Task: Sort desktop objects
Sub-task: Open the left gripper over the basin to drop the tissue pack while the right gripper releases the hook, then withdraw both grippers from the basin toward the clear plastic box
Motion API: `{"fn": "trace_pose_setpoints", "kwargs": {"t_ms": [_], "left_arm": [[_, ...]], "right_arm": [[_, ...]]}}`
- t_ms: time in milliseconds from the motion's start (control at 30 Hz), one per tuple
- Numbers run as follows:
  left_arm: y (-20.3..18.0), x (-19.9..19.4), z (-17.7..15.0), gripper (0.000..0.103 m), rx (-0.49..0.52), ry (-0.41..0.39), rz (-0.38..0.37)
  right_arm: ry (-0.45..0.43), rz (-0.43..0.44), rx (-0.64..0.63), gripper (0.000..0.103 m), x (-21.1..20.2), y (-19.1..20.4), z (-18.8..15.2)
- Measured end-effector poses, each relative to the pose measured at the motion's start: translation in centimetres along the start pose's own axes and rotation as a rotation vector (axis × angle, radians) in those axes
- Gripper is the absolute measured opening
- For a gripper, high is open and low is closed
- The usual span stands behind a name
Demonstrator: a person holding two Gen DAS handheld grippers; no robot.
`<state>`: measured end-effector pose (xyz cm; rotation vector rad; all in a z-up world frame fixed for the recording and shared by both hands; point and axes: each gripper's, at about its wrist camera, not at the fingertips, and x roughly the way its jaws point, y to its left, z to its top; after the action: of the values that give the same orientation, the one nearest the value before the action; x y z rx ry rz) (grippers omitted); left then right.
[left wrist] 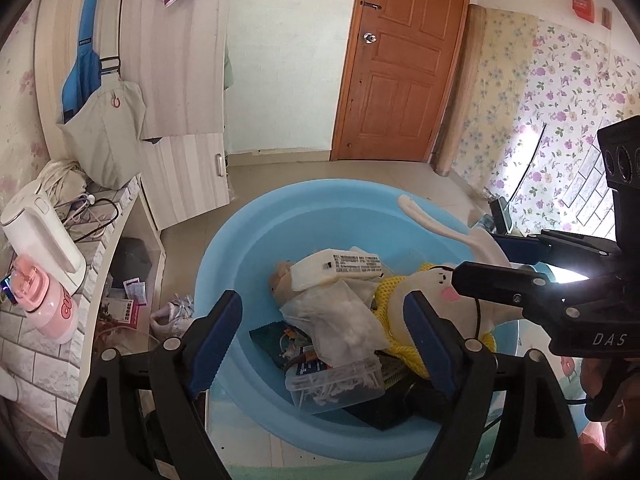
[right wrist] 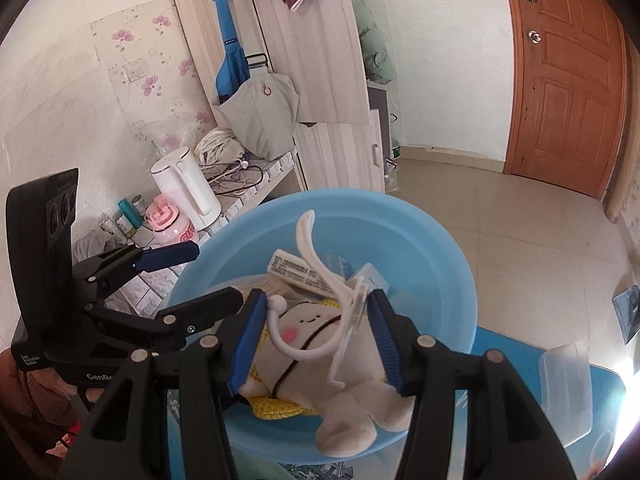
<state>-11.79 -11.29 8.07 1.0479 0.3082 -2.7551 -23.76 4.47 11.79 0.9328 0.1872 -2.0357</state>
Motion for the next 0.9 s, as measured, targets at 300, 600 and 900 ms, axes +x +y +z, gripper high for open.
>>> {"fn": "trace_pose_setpoints", "kwargs": {"t_ms": [300,600,900], "left_arm": [[-1.1,-1.7,-1.3,0.084,0.018,0.002,-0.003],[-1.4,-3.8,-1.6,0.084,0.017,-0.012,0.001],[-4.3,-4.6,-1.9,0.088,0.053,-0.028,-0.029]], "right_arm": [[0.048,-0.032,0.010,0.052,-0.7,-0.1,-1.3],[-0.003,-0.022,0.055,0.052,-0.8,0.1,-0.1],[-0.042,-0.063,0.098,0.052,-4.1,-1.9,-2.7]]}}
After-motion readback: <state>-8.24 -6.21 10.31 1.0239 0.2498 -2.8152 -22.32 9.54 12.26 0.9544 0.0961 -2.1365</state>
